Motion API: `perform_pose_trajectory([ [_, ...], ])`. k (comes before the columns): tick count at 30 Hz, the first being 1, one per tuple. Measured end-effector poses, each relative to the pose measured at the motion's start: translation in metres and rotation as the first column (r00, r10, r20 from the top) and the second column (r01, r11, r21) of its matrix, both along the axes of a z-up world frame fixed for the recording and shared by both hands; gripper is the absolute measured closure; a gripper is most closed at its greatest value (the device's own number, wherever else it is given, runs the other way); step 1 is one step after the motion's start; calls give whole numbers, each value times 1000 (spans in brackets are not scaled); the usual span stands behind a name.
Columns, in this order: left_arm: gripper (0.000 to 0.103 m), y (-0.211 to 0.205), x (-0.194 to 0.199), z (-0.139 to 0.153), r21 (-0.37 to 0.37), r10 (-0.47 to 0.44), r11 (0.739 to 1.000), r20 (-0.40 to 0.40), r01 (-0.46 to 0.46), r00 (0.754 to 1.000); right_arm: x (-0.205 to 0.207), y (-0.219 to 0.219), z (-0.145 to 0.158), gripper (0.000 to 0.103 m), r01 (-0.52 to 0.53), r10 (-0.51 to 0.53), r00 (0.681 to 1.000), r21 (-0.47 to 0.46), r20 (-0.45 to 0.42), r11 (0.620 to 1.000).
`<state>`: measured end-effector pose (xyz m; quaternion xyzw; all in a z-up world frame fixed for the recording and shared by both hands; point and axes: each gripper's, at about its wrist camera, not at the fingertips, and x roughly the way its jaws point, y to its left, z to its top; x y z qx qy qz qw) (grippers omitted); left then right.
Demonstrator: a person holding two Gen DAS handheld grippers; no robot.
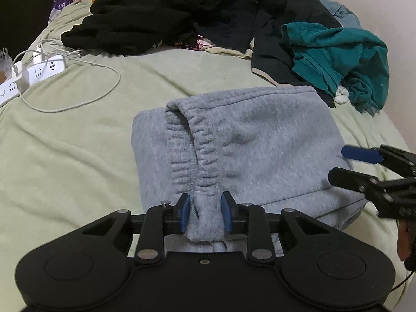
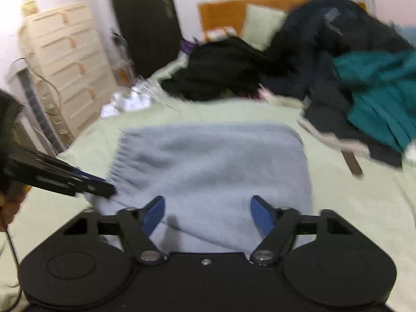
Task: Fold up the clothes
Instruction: 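Grasp the ribbed waistband with the left tool while the right tool releases the cuffs, then open the left tool to release the waistband onto the folded pants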
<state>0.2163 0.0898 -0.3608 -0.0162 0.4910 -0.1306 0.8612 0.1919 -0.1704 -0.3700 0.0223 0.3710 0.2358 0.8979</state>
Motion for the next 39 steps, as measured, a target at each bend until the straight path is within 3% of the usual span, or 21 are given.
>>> perform_pose_trajectory([
  [6, 65, -4, -14, -3, 41, 14, 999, -18, -13, 1000, -14, -8, -18, 63, -6, 5, 999, -19, -45, 1000],
  [15, 64, -14, -20, -19, 110, 15, 994, 20, -17, 1000, -4, -5, -40, 62, -42, 41, 999, -46, -28, 998],
  [17, 62, -12, -20, -17, 103, 23, 994, 14, -24, 1000, -5, -3, -40, 62, -80, 80, 997, -72, -14, 994],
  [22, 61, -13, -21, -10, 112, 30, 993, 26, -33, 999, 6, -10, -20, 61, -101, 99, 993, -18, -66, 995],
  [23, 63, -13, -22, -6, 110, 35, 993, 37, -39, 999, 7, -9, -5, 61, -112, 111, 993, -10, -44, 994],
  [26, 66, -6, -33, 21, -2, 71, 997, 153, -71, 986, 14, 1, 16, 61, -155, 155, 987, -15, 33, 988],
  [28, 69, -7, -40, 41, 8, 93, 995, 241, -98, 966, 29, 10, 22, 62, -171, 172, 983, -26, 63, 985],
  [30, 69, -10, -41, 47, -6, 81, 997, 270, -83, 959, 44, 17, 26, 67, -176, 178, 980, -30, 90, 984],
  [33, 72, -21, -37, 50, -49, 37, 999, 289, -23, 957, 75, 24, 22, 70, -169, 168, 981, 0, 101, 986],
  [35, 82, -28, -34, 45, -31, 0, 999, 277, 9, 961, 90, 27, 16, 70, -166, 165, 982, 8, 89, 986],
  [39, 90, -39, -23, 14, 40, -40, 999, 178, 33, 983, 116, 35, -5, 71, -174, 174, 984, -23, 37, 985],
])
